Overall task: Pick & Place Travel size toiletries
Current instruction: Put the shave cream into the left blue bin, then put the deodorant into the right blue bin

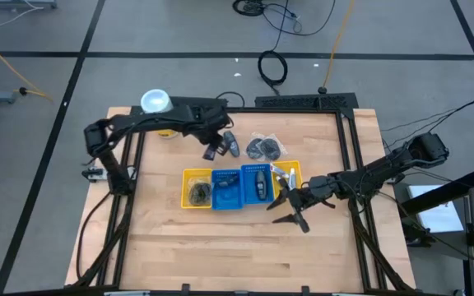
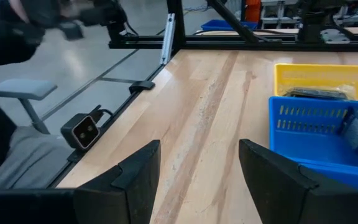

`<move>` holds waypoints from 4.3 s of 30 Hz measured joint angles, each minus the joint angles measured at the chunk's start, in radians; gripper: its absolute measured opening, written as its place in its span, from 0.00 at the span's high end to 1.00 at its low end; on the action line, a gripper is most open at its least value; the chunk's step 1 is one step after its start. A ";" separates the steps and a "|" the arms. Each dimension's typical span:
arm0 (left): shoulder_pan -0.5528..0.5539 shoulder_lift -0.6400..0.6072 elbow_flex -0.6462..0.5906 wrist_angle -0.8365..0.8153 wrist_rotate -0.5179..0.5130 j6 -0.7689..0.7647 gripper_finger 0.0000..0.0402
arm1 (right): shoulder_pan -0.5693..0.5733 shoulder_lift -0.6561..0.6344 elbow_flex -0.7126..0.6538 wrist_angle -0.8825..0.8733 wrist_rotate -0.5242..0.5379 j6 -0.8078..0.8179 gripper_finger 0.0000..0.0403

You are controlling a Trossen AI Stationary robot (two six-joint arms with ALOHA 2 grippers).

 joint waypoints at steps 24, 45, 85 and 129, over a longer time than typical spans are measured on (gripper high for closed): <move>-0.513 -0.120 0.000 0.193 -0.083 0.185 0.74 | -0.001 0.000 0.000 0.011 0.001 0.000 0.48; -0.559 -0.120 0.000 0.227 -0.212 0.285 0.73 | -0.001 0.000 0.000 0.015 0.001 0.000 0.48; -0.434 -0.119 0.000 0.168 -0.436 0.650 0.47 | -0.001 0.000 0.000 0.015 0.001 0.000 0.48; 0.051 0.148 0.000 0.294 0.051 -0.295 0.47 | 0.000 0.000 0.000 0.008 0.001 0.009 0.48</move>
